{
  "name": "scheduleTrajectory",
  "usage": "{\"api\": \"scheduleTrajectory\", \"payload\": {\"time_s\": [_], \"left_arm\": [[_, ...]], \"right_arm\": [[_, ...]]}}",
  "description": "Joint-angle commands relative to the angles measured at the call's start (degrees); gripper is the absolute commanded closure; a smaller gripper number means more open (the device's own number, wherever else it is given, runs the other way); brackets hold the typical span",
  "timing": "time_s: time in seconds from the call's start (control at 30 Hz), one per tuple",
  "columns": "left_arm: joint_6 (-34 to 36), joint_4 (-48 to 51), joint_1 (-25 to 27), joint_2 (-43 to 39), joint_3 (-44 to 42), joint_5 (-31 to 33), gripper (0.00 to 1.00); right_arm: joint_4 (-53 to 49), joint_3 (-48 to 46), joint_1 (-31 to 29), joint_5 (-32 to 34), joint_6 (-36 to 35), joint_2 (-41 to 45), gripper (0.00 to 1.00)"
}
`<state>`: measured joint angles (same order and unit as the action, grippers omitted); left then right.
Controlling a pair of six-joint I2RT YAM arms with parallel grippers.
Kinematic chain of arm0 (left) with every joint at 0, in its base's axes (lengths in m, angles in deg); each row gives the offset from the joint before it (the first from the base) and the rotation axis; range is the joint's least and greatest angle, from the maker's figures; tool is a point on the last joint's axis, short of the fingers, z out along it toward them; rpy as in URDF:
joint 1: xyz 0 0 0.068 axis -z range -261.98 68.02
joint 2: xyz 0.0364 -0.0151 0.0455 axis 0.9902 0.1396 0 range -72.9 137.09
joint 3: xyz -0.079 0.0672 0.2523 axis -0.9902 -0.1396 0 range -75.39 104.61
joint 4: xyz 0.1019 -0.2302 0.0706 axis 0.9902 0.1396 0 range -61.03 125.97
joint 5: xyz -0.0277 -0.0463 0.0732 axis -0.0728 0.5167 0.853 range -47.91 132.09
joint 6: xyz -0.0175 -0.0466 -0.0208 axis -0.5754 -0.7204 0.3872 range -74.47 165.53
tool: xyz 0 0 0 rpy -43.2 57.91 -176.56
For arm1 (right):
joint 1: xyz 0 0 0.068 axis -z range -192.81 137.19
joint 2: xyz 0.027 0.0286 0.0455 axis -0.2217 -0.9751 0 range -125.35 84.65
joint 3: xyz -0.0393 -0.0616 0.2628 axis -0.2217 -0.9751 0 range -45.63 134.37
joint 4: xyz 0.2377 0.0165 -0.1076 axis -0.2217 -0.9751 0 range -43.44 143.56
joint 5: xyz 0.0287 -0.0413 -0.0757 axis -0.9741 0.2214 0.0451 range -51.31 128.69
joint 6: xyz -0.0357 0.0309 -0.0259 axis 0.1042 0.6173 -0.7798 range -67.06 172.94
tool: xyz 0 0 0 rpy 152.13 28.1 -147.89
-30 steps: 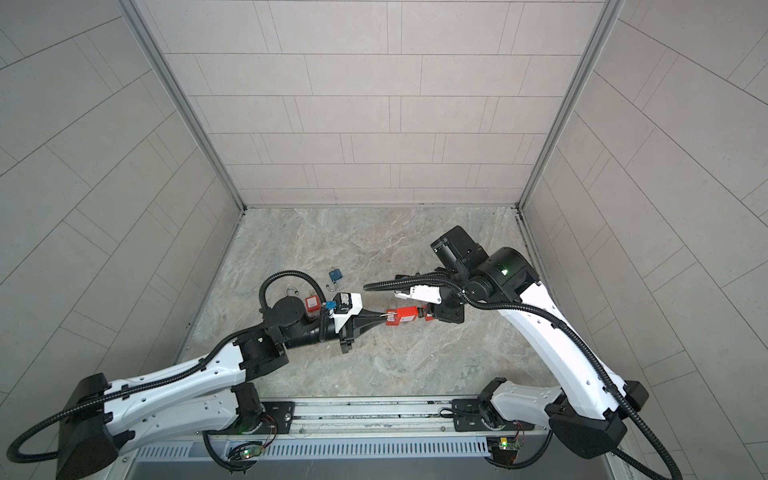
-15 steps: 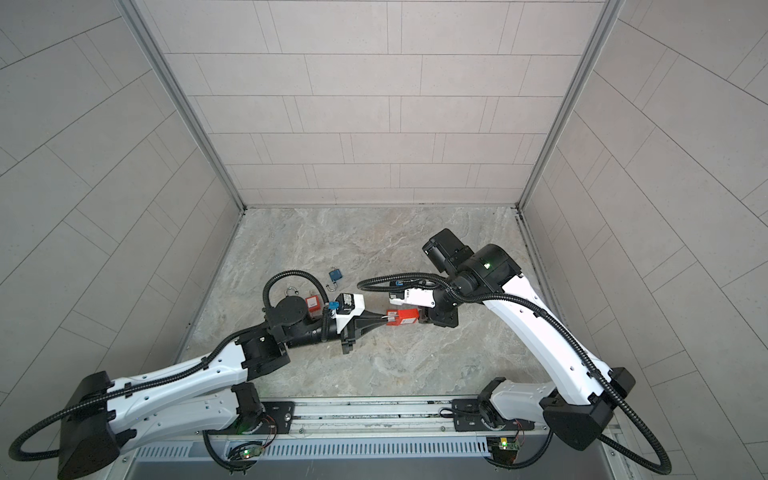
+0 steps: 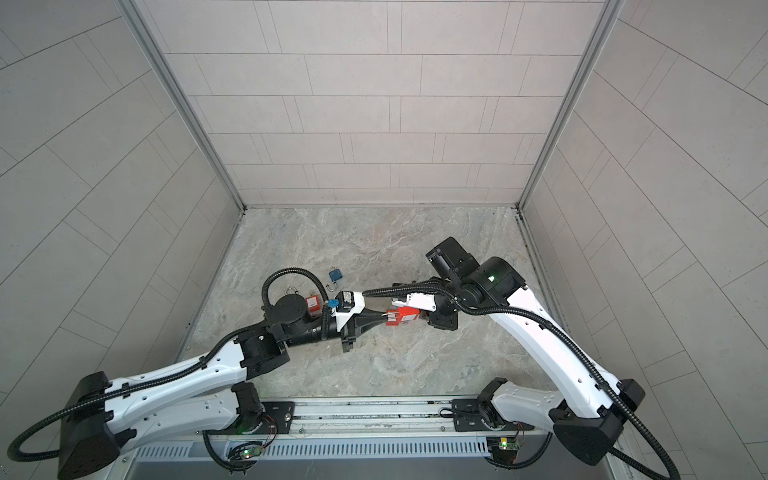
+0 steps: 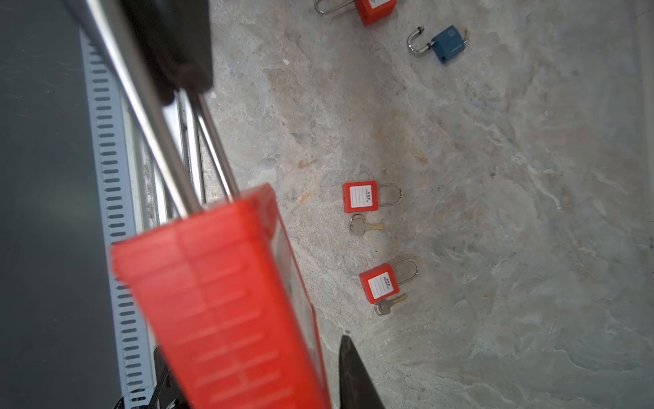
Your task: Lock with the key
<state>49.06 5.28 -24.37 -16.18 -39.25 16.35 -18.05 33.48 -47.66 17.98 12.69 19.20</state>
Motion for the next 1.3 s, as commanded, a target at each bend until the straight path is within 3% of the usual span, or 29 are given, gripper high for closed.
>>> {"api": "scheduleTrajectory", "payload": {"time_s": [0.0,0.1,0.17,0.2,0.37,0.63,0.8,1.27], "left_arm": [[-0.35,-2.15,-0.08,0.04,2.20,-0.93,1.00],[-0.84,-2.83,-0.12,0.28,2.18,-0.67,1.00],[-0.85,-2.79,-0.12,0.47,2.35,-0.99,1.00],[-0.81,-2.68,-0.12,0.43,2.44,-1.04,1.00],[-0.71,-2.05,-0.12,0.21,2.61,-1.48,1.00],[-0.57,-1.06,-0.12,0.76,3.36,-2.78,1.00],[0.17,-0.02,-0.12,-0.07,3.48,-2.23,1.00],[4.41,6.43,-0.38,-4.76,2.72,-0.79,1.00]], "right_arm": [[5.04,-1.26,-0.11,0.85,-0.65,3.97,0.79],[8.02,-3.82,-0.14,1.30,-1.06,6.58,0.80],[8.83,-4.84,-0.23,1.64,-1.02,7.98,0.64],[8.19,-4.70,-0.23,1.64,-1.10,8.14,0.61],[0.88,-1.34,-0.22,1.77,-2.63,6.71,0.60],[-1.40,0.78,-0.23,-1.96,-2.47,4.46,0.78],[-4.32,0.78,-0.24,-2.33,-3.31,3.66,0.83],[-2.52,-3.70,0.07,3.68,-7.59,5.95,0.99]]}}
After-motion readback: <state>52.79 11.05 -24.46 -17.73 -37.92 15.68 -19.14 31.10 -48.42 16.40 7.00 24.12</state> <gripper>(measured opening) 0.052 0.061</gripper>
